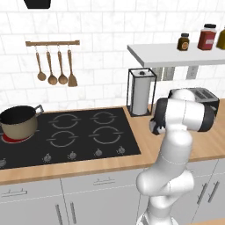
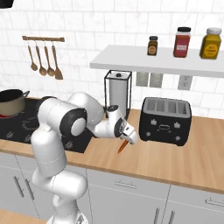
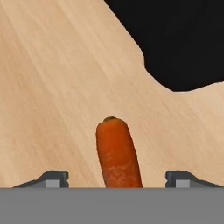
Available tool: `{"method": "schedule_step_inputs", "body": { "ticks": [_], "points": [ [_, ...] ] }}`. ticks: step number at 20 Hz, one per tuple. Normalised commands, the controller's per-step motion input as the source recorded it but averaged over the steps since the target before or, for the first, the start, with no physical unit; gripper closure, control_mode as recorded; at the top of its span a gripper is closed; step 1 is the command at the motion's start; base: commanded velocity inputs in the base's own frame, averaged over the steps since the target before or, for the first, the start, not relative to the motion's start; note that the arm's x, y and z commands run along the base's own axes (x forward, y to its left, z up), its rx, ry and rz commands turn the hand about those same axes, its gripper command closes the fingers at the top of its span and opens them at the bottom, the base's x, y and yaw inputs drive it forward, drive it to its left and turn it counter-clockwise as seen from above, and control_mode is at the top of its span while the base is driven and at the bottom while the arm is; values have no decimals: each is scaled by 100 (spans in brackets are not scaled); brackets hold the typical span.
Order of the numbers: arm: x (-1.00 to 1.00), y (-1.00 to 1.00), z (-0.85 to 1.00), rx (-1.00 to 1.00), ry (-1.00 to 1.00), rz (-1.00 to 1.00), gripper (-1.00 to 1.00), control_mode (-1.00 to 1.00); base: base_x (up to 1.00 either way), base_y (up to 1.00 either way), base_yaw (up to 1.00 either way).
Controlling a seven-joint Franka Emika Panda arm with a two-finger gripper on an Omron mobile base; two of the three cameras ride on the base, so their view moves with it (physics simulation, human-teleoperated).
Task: Put the carrot and tomato in the pot. Retrieve the spatula and lightly stir the vegetables in the pot.
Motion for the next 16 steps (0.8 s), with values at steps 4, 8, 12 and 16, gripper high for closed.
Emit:
{"method": "schedule_step_inputs", "body": {
  "ticks": [4, 8, 12, 16],
  "points": [
    [0, 0, -16, 1, 1, 0, 100, -100, 0, 0, 0],
    [-12, 0, -1, 1, 0, 0, 100, -100, 0, 0, 0],
    [-41, 0, 26, 0, -5, 0, 100, -100, 0, 0, 0],
    [-62, 12, 100, 1, -16, 0, 100, -100, 0, 0, 0]
  ]
}}
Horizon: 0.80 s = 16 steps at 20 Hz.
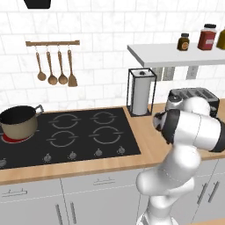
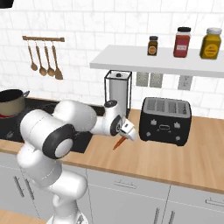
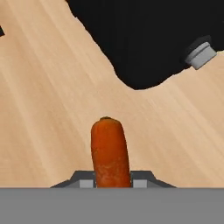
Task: Put the carrot and tomato in the pot. Retrieve the spatula and lightly stir the vegetables in the pot.
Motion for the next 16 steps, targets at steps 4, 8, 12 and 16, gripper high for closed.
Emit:
{"method": "schedule_step_inputs", "body": {
  "ticks": [4, 8, 12, 16],
  "points": [
    [-48, 32, 100, 1, -4, 0, 100, -100, 0, 0, 0],
    [-36, 58, 100, 0, 0, 0, 100, -100, 0, 0, 0],
    [-35, 50, 100, 2, 8, 0, 100, -100, 0, 0, 0],
    [-44, 69, 100, 1, 17, 0, 100, -100, 0, 0, 0]
  ]
}}
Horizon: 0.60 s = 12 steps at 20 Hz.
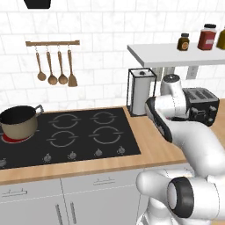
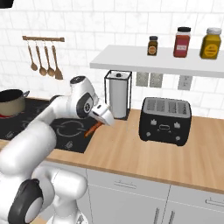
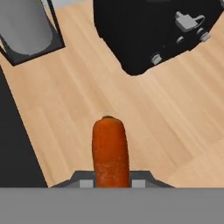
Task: Put the carrot and tomato in the pot. Retrieve the spatula and lightly stir the vegetables in the pot.
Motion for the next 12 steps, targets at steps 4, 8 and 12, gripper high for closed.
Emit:
{"method": "schedule_step_inputs", "body": {
  "ticks": [4, 8, 12],
  "points": [
    [-72, 48, 76, 3, 14, 0, 100, -100, 0, 0, 0],
    [-46, 15, 25, 9, 18, 0, 100, -100, 0, 0, 0],
    [-8, 6, 0, 1, 2, 0, 100, 100, -14, 51, 0]
  ]
}}
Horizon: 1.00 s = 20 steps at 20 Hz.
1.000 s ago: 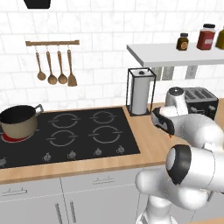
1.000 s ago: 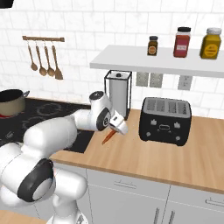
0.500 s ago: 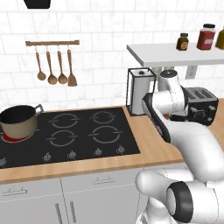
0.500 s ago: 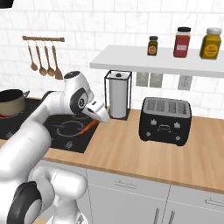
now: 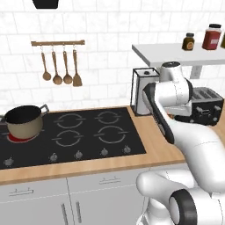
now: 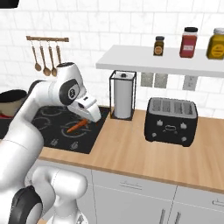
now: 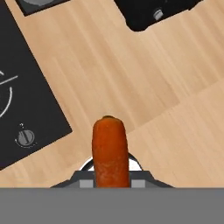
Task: Put the carrot and tomato in the pot. Retrieve the spatula and lightly stir the vegetables in the pot.
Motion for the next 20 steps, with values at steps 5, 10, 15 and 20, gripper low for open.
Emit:
{"method": "schedule_step_inputs", "body": {
  "ticks": [5, 10, 15, 20],
  "points": [
    [0, 0, 0, 0, 0, 0, 100, 100, 1, 100, -2],
    [0, 0, 0, 0, 0, 0, 100, 100, 5, 100, -5],
    [0, 0, 0, 0, 0, 0, 100, 100, 11, 100, -1],
    [0, 0, 0, 0, 0, 0, 100, 100, 45, 91, -2]
  ]
}}
